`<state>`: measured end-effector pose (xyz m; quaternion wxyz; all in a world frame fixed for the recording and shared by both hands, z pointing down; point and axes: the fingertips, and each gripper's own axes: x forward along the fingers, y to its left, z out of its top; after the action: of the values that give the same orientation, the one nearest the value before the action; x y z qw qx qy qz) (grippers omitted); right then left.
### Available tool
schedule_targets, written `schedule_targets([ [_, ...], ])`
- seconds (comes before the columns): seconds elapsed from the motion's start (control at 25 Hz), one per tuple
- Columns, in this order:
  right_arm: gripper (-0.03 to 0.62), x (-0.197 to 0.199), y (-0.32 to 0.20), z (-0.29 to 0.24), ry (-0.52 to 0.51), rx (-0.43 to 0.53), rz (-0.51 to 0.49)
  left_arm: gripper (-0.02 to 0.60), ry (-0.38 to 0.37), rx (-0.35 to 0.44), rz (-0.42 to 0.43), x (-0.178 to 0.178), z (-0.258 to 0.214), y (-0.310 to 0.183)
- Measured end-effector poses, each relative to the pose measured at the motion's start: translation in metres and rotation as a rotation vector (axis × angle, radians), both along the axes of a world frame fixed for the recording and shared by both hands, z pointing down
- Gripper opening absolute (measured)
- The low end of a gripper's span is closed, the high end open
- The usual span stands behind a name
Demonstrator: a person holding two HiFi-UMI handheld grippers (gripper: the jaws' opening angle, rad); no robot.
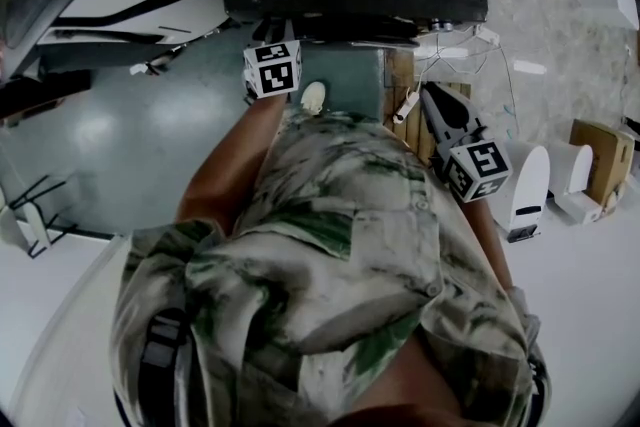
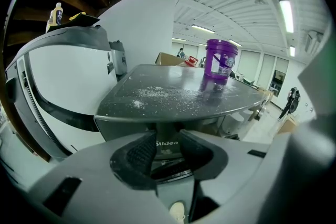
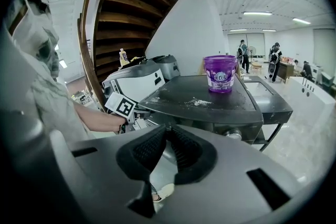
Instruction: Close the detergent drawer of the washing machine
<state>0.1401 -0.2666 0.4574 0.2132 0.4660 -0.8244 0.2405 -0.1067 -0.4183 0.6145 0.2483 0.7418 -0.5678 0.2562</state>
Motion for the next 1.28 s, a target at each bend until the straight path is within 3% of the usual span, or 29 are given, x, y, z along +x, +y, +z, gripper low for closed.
schedule_targets([
  [0.44, 0.051, 0.011, 0.038, -0.004, -0.024, 0.014, -0.080, 0.146, 0.007, 0.047, -0.070, -0.005, -0.030, 0.036],
  [0.8, 0.048, 0.039, 0.091, -0.010, -0.056, 0.036, -0.137, 0.075, -0.004, 0.087, -0.121, 0.009, -0.066, 0.106],
  [1.04, 0.046, 0.059, 0.130, -0.009, -0.080, 0.054, -0.177, 0.047, 0.033, 0.120, -0.100, 0.040, -0.095, 0.161],
  [1.28, 0.044, 0.076, 0.161, -0.007, -0.097, 0.065, -0.198, 0.036, 0.111, 0.101, -0.039, 0.069, -0.115, 0.213],
])
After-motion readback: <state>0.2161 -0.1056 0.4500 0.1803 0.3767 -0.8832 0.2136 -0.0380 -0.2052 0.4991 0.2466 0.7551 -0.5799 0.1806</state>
